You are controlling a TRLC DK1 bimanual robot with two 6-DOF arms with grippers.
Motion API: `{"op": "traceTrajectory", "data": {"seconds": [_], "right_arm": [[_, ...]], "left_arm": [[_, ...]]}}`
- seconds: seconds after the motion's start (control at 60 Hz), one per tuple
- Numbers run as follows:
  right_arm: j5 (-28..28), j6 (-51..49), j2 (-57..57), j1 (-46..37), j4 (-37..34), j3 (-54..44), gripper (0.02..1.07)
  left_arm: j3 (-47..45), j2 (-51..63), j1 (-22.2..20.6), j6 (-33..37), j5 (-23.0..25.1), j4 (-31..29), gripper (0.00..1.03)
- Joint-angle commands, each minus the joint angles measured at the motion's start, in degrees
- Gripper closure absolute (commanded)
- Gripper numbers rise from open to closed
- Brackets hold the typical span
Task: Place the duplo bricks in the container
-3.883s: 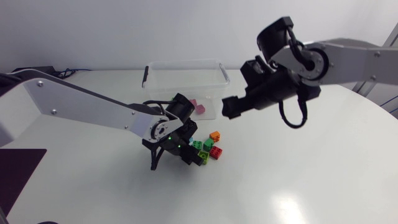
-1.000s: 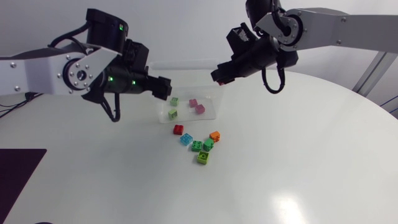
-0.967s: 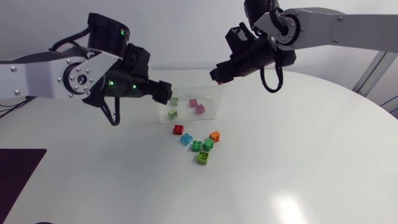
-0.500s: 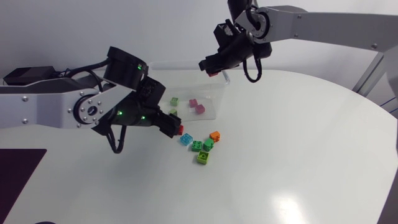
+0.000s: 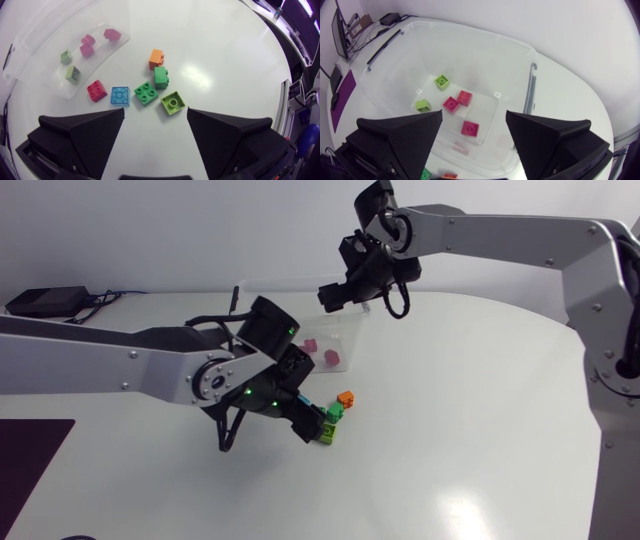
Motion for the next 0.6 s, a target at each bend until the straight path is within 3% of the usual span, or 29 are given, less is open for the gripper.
{"op": "traceTrajectory", "data": {"seconds": [0.0,0.317,0.583], "right_arm": [[0.01,1.29,-4.89,-0.97,0.05,-4.38,0.07],[-2.36,0.85,-19.74,-3.95,3.65,-23.97,0.07],[-4.91,0.41,-29.15,-4.92,6.9,-38.56,0.07]], "left_arm": [[4.14,3.64,-1.25,-2.31,0.53,-2.23,0.16],[13.28,14.1,-4.59,-8.02,0.53,-7.94,0.16],[18.21,19.63,-4.24,-10.57,0.44,-12.95,0.2]]}}
